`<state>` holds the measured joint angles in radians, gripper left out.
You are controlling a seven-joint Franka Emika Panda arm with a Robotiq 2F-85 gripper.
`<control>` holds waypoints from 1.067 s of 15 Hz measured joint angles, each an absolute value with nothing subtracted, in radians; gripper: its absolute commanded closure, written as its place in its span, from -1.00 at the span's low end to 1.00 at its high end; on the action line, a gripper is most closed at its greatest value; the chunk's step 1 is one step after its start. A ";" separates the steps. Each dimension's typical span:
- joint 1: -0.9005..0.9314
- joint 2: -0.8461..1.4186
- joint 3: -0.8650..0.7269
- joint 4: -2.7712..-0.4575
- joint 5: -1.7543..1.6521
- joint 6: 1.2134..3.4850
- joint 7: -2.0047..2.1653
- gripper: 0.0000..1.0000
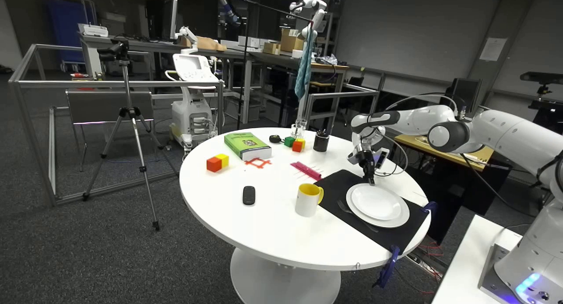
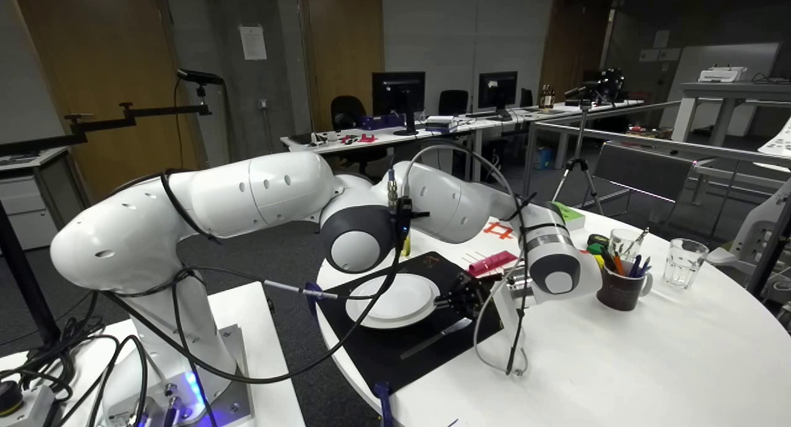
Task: Move the plates backwards
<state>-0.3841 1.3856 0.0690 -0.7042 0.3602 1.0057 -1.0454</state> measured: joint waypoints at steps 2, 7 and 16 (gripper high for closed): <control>-0.391 1.403 0.071 -0.678 0.362 0.985 -1.045 0.98; -0.408 1.426 0.071 -0.652 0.365 0.957 -1.045 0.98; -0.438 1.432 0.071 -0.608 0.369 0.941 -1.045 0.98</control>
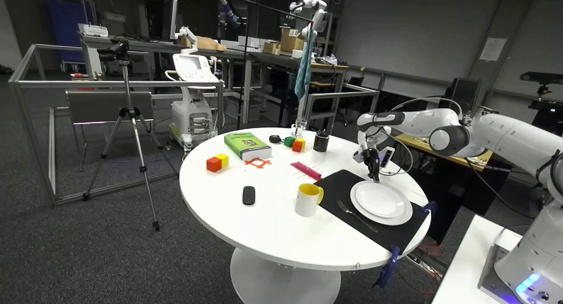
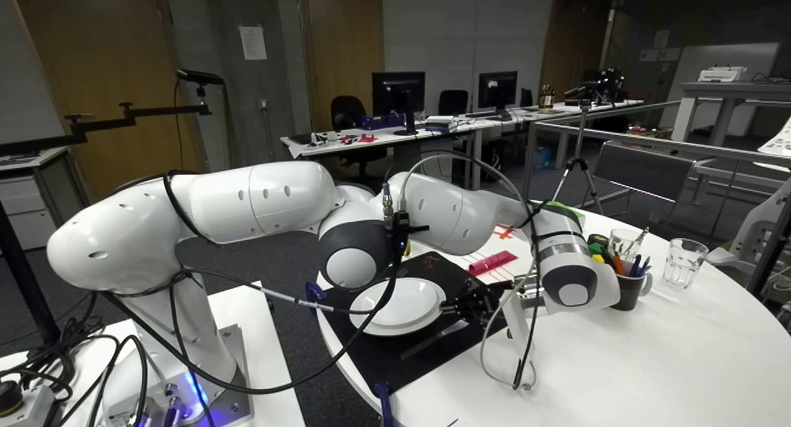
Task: Move the plates backwards
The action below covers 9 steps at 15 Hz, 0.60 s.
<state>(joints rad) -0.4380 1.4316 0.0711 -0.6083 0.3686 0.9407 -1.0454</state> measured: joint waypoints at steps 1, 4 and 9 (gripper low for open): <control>-0.439 1.432 0.071 -0.603 0.369 0.941 -1.045 0.98; -0.442 1.432 0.073 -0.591 0.371 0.940 -1.045 0.98; -0.458 1.432 0.077 -0.571 0.386 0.940 -1.046 0.98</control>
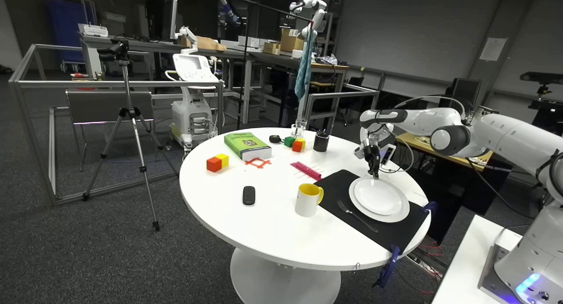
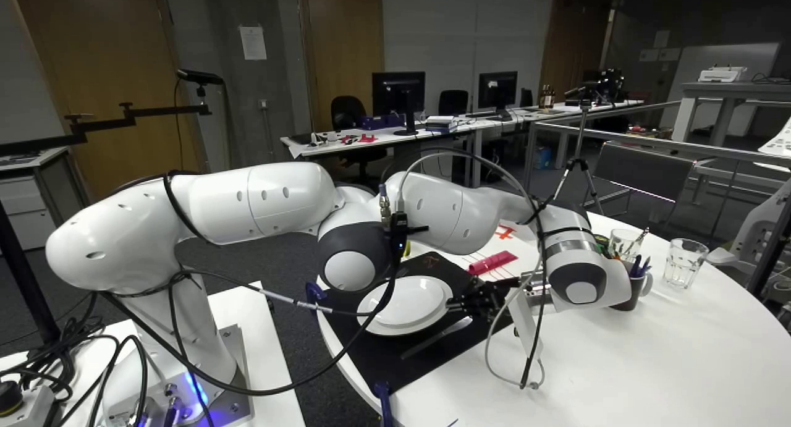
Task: Move the plates backwards
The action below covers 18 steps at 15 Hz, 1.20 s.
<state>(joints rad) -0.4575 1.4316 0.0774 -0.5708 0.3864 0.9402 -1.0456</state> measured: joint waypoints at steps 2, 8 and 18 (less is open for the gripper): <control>-0.468 1.432 0.083 -0.564 0.397 0.940 -1.046 0.98; -0.504 1.432 0.098 -0.554 0.429 0.939 -1.046 0.98; -0.537 1.432 0.101 -0.546 0.475 0.939 -0.981 0.98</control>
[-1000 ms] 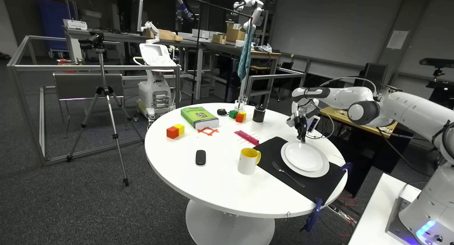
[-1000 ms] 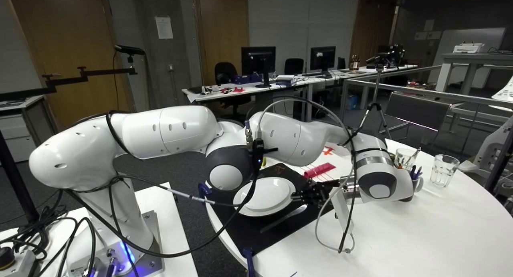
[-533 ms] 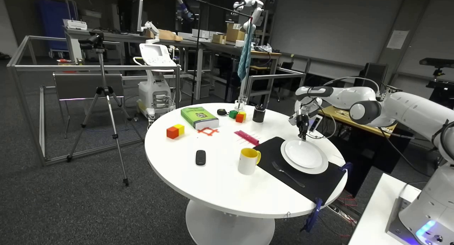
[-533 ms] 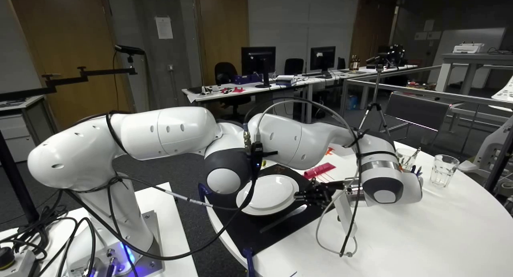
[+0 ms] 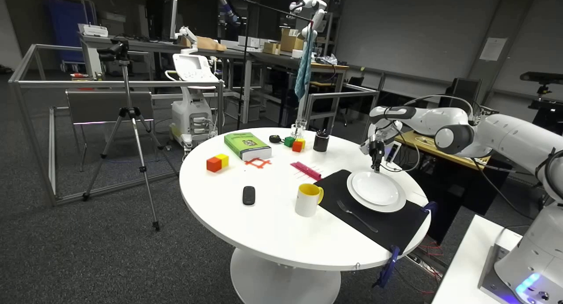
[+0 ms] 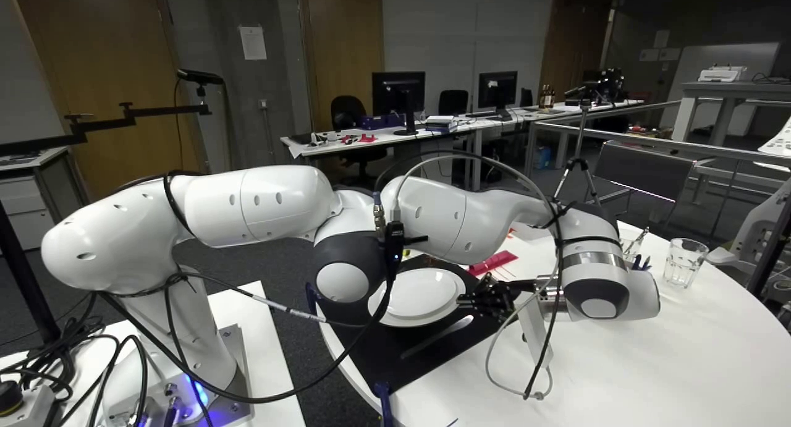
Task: Move the plates backwards
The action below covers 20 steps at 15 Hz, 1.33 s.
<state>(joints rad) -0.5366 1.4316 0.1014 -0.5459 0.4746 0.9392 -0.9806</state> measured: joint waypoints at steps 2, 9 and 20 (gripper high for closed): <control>-0.543 1.432 0.103 -0.543 0.497 0.939 -0.947 0.98; -0.574 1.432 0.115 -0.536 0.577 0.946 -0.854 0.98; -0.593 1.432 0.115 -0.535 0.654 1.003 -0.758 0.98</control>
